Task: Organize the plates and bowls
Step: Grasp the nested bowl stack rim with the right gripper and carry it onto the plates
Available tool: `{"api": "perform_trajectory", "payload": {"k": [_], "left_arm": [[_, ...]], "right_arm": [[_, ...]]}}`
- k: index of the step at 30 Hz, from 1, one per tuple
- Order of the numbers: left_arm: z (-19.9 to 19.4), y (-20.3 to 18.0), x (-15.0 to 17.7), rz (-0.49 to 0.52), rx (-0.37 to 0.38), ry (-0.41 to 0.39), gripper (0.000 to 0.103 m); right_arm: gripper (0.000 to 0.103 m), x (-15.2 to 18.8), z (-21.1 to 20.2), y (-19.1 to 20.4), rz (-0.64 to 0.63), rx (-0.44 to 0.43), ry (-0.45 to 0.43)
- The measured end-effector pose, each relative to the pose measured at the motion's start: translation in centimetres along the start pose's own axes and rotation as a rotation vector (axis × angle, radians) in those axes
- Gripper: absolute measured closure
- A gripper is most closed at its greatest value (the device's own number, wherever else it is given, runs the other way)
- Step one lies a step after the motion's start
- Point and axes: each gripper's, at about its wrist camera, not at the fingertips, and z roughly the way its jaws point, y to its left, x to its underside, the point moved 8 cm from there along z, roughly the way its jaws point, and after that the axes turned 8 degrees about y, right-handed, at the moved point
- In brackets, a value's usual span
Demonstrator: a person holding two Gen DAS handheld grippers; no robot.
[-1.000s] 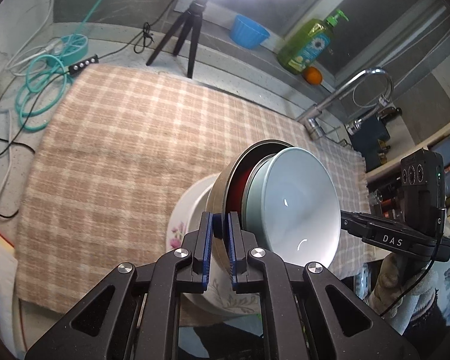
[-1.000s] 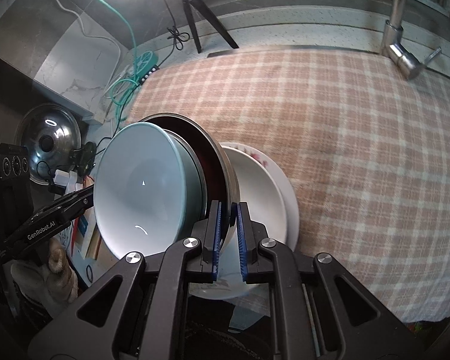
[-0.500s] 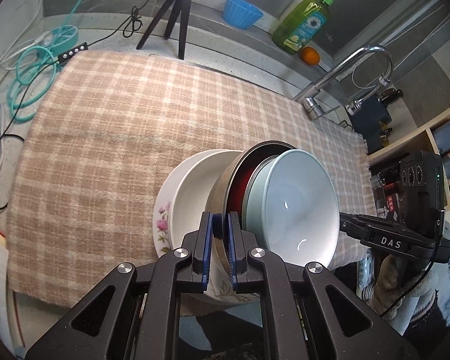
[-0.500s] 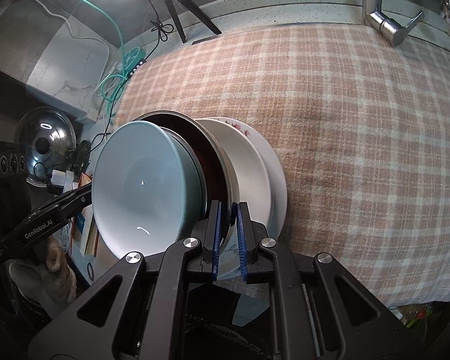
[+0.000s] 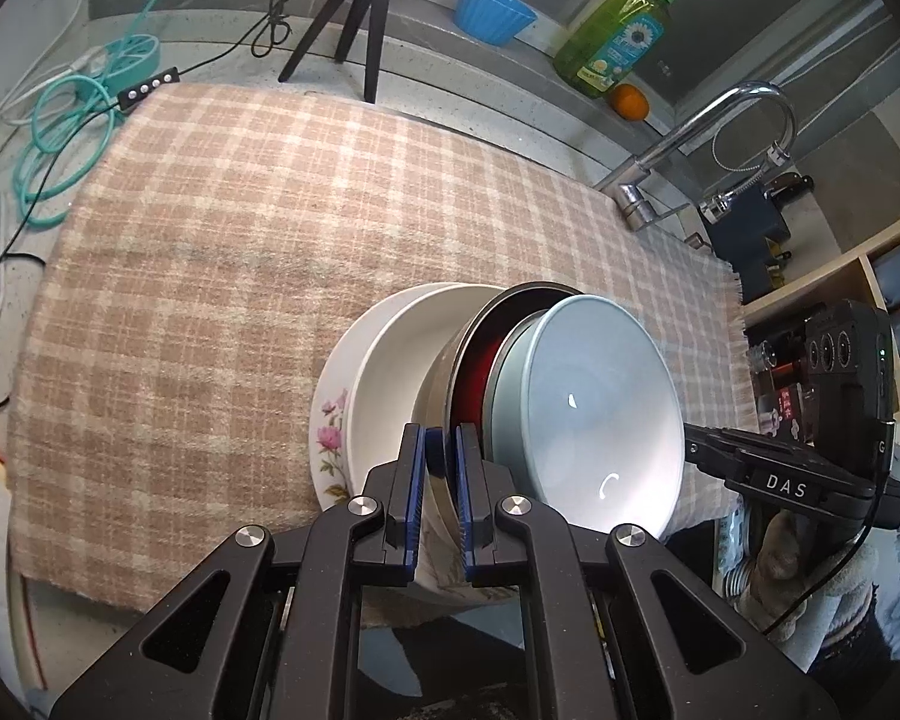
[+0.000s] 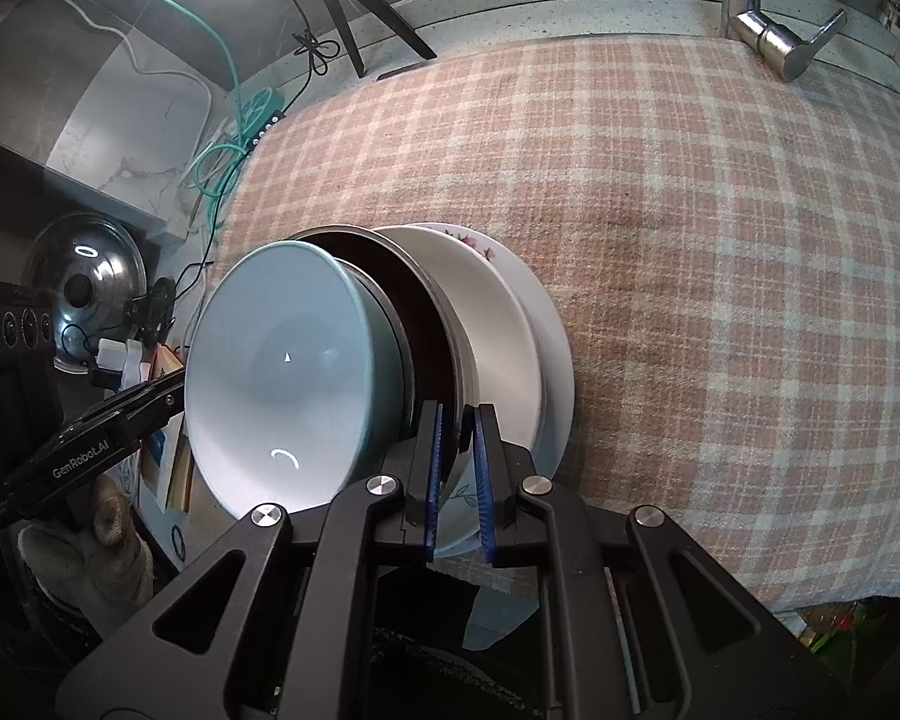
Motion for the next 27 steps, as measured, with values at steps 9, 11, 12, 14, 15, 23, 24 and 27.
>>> {"api": "perform_trajectory", "payload": {"k": [9,11,12,14,15,23,24,27], "left_arm": [[0.1,0.1,0.0,0.005,-0.013,-0.003,0.096],[-0.1,0.1,0.0,0.009,-0.017,-0.008,0.096],[-0.1,0.1,-0.1,0.009,-0.017,-0.010,0.095],[-0.4,0.0,-0.2,0.012,-0.019,-0.017,0.093],[-0.4,0.1,-0.2,0.012,-0.024,-0.020,0.092],[-1.2,-0.1,-0.4,0.025,-0.030,-0.044,0.092],[-1.4,-0.1,-0.4,0.029,-0.032,-0.048,0.092],[-1.8,-0.2,-0.4,0.035,-0.037,-0.059,0.092]], "right_arm": [[0.091,-0.2,-0.1,0.4,-0.026,0.020,-0.008],[0.091,-0.3,-0.2,0.5,-0.029,0.026,-0.012],[0.091,-0.3,-0.2,0.5,-0.032,0.030,-0.016],[0.091,-0.3,-0.5,0.5,-0.037,0.045,-0.026],[0.091,-0.4,-0.6,0.5,-0.041,0.051,-0.031],[0.084,-0.3,-1.5,0.2,-0.043,0.058,-0.054],[0.083,-0.3,-1.6,0.2,-0.043,0.060,-0.059],[0.082,-0.1,-2.2,0.3,-0.052,0.077,-0.079]]}}
